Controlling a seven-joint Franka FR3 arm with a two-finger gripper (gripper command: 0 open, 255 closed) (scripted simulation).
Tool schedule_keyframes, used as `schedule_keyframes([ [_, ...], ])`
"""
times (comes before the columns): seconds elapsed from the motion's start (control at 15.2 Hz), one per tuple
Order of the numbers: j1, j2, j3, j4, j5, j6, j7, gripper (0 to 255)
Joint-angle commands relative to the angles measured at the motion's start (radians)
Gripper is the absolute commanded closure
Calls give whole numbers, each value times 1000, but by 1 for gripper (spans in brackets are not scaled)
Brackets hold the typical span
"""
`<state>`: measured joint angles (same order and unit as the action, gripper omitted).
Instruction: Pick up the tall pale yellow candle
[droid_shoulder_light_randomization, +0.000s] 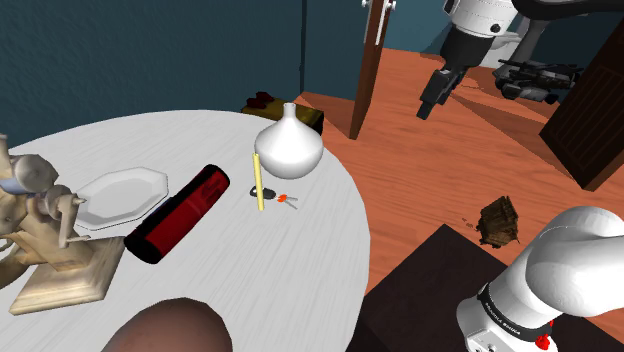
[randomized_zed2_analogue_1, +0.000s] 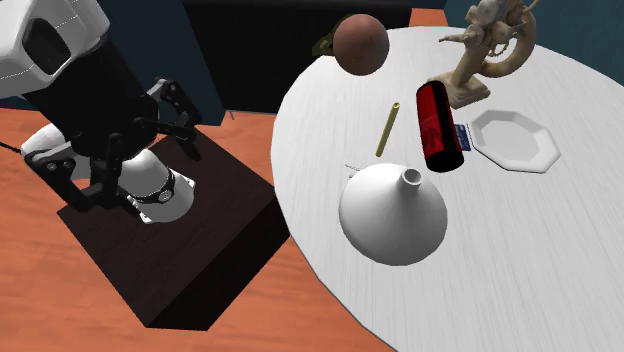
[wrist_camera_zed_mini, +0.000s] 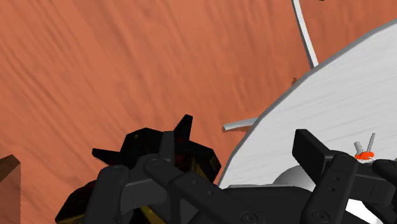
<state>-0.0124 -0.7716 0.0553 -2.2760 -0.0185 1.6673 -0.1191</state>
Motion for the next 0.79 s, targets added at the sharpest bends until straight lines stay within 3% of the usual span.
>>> schedule_keyframes([
  [0.0,0,0,0,0,0,0,0,0],
  [0.73,40,257,222,172,92,22,263,0],
])
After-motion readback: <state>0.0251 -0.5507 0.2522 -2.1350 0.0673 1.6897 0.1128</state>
